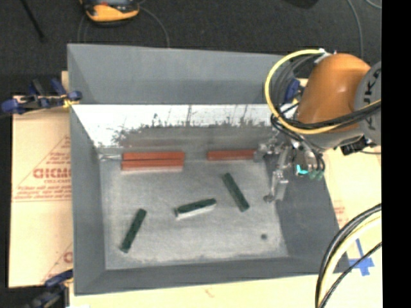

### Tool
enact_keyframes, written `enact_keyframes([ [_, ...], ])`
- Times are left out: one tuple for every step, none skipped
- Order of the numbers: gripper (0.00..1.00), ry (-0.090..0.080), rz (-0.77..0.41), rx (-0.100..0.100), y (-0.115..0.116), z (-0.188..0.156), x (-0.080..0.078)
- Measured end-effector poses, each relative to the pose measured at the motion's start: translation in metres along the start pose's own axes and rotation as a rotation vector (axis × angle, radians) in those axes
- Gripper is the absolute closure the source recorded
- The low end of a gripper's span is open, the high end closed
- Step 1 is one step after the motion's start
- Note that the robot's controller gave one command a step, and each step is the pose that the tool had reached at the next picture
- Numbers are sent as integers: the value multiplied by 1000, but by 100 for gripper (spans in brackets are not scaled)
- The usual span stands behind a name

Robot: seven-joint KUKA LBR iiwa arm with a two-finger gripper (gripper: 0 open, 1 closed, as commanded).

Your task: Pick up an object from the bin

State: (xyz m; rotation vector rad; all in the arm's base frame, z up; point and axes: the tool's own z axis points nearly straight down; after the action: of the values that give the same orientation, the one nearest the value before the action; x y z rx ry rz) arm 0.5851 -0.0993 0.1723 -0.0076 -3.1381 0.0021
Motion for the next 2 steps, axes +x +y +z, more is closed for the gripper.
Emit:
enact_keyframes([
  [0, -8, -2, 1, 0, -5, -2],
  [0, -14, -22, 3, 21, 43, 8],
])
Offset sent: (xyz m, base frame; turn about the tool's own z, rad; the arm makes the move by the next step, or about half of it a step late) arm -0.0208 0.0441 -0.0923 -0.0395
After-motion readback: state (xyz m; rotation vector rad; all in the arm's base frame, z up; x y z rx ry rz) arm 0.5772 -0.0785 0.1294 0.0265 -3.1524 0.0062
